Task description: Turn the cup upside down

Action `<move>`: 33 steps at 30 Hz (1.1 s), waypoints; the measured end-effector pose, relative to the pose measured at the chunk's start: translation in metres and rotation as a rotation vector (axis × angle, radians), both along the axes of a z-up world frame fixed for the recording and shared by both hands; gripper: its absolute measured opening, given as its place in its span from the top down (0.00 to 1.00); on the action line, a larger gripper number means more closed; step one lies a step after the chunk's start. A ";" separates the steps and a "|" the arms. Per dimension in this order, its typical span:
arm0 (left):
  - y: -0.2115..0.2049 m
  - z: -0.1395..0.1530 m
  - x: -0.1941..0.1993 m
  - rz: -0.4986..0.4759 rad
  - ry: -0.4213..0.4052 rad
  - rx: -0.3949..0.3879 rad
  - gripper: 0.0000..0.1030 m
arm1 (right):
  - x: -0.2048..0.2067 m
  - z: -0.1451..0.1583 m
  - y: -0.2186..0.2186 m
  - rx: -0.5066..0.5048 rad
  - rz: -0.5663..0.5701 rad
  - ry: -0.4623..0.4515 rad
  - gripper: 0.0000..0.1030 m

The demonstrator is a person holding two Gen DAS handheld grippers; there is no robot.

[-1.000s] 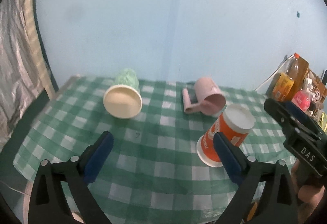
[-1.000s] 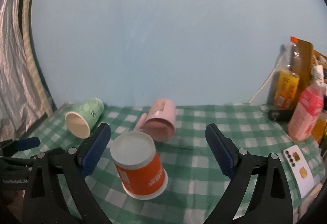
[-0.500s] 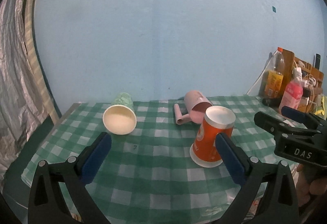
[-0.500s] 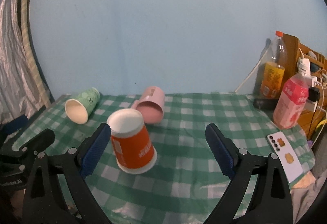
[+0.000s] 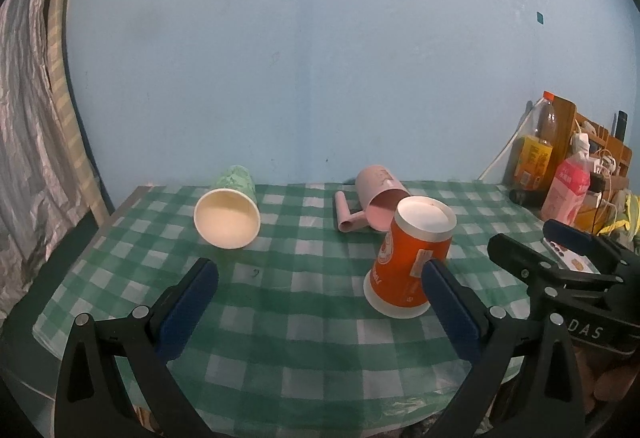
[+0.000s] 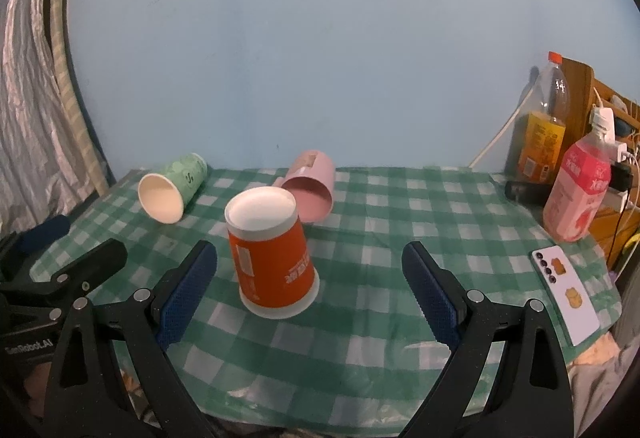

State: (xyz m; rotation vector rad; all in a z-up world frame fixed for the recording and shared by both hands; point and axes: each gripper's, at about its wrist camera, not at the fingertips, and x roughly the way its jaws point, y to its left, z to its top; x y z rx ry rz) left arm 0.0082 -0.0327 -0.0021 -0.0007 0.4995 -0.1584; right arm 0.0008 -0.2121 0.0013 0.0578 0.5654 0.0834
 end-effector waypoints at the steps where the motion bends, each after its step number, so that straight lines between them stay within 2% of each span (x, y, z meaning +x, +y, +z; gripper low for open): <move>1: -0.001 0.000 -0.001 0.002 -0.003 0.004 0.00 | 0.000 -0.001 0.000 0.005 0.000 0.004 0.10; 4: -0.005 0.002 -0.004 0.026 -0.030 0.036 0.00 | 0.001 -0.001 -0.001 0.009 0.003 0.009 0.10; 7: -0.008 0.002 -0.004 0.009 -0.028 0.053 0.00 | 0.002 -0.001 -0.001 0.012 0.004 0.010 0.10; 33: -0.004 0.002 0.001 0.001 0.018 0.004 0.00 | 0.002 -0.004 -0.001 0.024 0.010 0.028 0.10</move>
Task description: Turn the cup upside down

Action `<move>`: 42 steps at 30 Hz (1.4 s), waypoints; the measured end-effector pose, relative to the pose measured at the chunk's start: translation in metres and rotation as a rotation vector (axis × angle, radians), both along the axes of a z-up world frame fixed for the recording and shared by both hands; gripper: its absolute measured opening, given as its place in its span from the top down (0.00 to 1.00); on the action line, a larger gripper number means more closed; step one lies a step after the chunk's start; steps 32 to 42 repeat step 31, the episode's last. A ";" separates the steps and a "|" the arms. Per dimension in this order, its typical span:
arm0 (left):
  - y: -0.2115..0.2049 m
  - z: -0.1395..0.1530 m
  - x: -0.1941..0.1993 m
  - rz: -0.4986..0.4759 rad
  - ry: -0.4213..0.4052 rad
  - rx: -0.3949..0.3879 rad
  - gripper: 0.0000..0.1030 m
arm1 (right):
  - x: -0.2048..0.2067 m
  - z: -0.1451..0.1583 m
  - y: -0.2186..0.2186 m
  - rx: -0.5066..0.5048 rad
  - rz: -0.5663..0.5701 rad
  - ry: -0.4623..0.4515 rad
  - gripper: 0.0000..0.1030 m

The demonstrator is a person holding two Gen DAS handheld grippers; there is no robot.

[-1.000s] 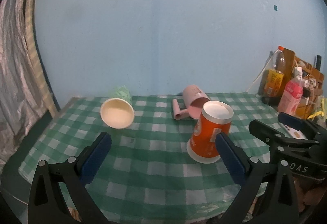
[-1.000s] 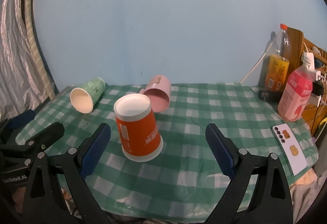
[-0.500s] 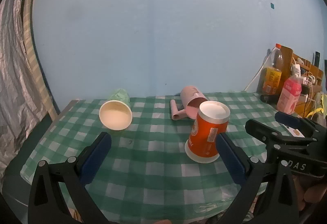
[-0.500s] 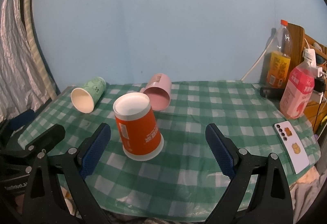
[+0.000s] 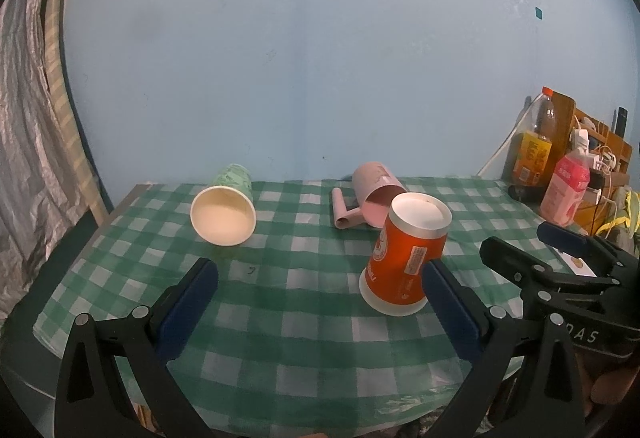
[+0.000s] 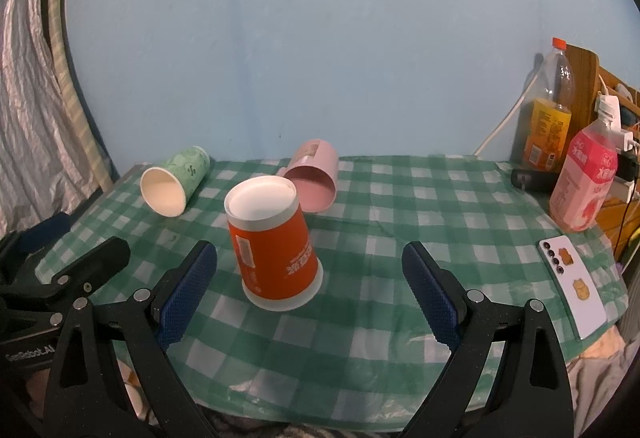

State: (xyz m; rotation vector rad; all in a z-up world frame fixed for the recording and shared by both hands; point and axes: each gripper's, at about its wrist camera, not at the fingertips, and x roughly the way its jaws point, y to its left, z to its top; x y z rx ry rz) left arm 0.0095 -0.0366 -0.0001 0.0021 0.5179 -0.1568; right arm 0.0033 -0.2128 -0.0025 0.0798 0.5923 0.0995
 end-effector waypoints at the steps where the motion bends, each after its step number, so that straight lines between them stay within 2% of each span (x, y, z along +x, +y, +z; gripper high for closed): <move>1: 0.000 0.000 0.000 -0.001 -0.001 -0.001 0.00 | 0.000 0.000 0.000 -0.003 0.003 0.003 0.10; 13: -0.002 -0.003 0.001 0.012 0.000 0.023 0.00 | 0.000 -0.001 0.001 -0.006 0.001 0.006 0.10; 42: 0.000 -0.001 -0.002 0.015 -0.005 0.020 0.00 | 0.000 -0.002 -0.003 0.006 -0.006 0.005 0.10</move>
